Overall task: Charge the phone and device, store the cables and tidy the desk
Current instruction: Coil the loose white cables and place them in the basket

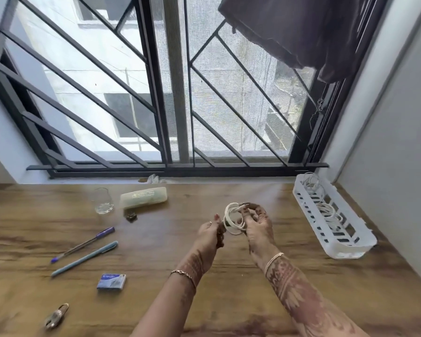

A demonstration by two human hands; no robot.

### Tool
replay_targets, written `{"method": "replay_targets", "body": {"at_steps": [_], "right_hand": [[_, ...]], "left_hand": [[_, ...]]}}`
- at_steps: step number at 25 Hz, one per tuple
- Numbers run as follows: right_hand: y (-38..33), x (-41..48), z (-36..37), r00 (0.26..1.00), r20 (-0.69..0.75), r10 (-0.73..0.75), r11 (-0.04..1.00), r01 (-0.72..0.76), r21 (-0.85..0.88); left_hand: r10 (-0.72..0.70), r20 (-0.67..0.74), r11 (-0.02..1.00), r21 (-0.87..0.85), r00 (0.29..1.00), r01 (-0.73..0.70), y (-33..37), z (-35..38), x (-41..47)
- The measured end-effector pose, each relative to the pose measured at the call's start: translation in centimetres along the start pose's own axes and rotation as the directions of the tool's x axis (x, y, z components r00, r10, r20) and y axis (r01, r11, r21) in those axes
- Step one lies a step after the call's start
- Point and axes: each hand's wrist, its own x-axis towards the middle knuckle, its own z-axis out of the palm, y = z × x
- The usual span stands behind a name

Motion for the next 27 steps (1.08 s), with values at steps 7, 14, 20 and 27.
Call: {"method": "replay_targets", "body": {"at_steps": [7,14,20,27], "right_hand": [[-1.2,-1.1,-2.1,0.979,-0.026,-0.203,0.945,0.189,-0.266],[-1.8,-2.1,-5.1,0.922,-0.161,-0.353,0.832,0.231,-0.504],[-3.6,-1.6,-10.6,0.883,-0.299,-0.363,0.810,0.141,-0.569],[-7.8,1.0,-16.2,0.907,-0.281,-0.314,0.806,0.098,-0.584]], "left_hand": [[-0.007,0.224,0.985,0.171,0.975,-0.032,0.8,1.4,-1.7],[-0.050,0.329,0.982,0.186,0.943,-0.012,-0.2,4.3,-2.8],[0.032,0.385,0.983,0.156,0.922,-0.099,-1.7,8.9,-4.0],[0.123,0.294,0.953,0.233,0.948,-0.196,-2.0,16.5,-3.8]]}}
